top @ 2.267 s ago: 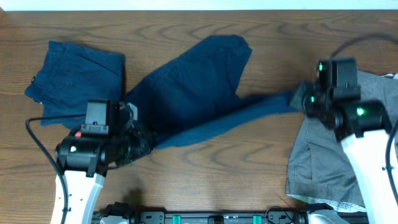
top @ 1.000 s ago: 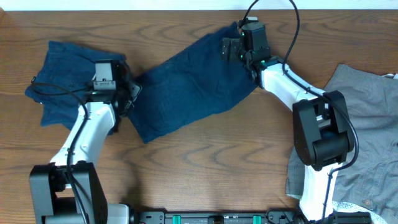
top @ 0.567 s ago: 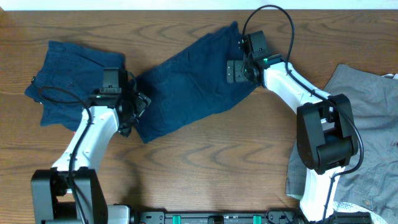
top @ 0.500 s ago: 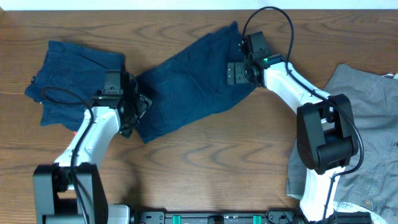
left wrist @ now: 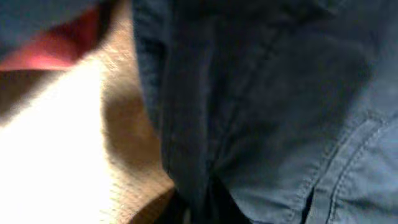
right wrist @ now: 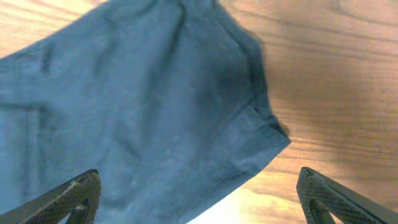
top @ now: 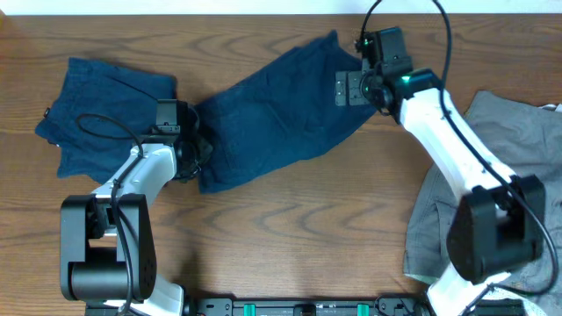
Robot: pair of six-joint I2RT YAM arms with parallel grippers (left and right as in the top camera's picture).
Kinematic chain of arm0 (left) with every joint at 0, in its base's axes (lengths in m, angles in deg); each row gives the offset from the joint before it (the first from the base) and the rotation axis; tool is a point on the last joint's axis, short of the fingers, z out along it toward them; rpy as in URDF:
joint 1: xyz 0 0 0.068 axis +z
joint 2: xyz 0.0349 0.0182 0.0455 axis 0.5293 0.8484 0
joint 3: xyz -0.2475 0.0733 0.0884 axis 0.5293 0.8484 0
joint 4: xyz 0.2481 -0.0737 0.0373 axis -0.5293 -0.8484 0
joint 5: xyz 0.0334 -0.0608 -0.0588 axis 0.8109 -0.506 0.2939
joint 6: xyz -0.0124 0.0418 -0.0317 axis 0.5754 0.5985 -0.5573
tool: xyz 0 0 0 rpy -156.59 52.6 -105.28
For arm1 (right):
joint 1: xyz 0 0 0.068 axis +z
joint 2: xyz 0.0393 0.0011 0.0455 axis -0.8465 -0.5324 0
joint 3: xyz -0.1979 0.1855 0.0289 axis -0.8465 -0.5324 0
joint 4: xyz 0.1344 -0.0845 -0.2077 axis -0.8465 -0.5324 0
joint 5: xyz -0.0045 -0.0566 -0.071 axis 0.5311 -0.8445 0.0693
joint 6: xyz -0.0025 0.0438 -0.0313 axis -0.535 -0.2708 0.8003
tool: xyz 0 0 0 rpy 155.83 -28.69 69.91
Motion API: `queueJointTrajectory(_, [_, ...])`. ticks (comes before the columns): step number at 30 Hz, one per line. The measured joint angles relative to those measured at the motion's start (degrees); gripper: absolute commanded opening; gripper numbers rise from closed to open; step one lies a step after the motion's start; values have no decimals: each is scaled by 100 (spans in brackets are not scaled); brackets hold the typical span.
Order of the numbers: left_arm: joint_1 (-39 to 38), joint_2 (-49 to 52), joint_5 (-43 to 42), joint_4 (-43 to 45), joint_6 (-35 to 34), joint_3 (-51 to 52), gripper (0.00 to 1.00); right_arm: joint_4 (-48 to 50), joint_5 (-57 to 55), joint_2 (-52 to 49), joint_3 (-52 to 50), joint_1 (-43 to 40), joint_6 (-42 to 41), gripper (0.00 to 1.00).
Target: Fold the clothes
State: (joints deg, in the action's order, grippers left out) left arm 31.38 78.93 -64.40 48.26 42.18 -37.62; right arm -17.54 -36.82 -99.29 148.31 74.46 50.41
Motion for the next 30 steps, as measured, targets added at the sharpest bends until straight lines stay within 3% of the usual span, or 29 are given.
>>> queueJointTrajectory(1, [7,0,-122,-15,129,0,6,-52,136,37,4,0,116,77])
queueJointTrajectory(3, [9,0,-356,-229,387,-39,6,-155,402,44,4,0,278,36])
queueJointTrajectory(4, [9,0,-463,-424,498,-81,6,-223,575,37,2,0,343,24])
queueJointTrajectory(7, [2,-46,-678,-1346,874,-365,5,-315,1102,33,2,2,466,4])
queueJointTrajectory(14, [2,-839,-848,-2730,1370,-1049,6,-363,1827,31,-94,267,656,1])
queueJointTrajectory(22, [2,-1755,-907,-3383,1447,-1154,6,437,2162,-199,-839,1145,828,1])
queueJointTrajectory(30, [2,-2264,-931,-3635,1451,-1178,6,1235,2404,-1165,-1248,2013,754,1])
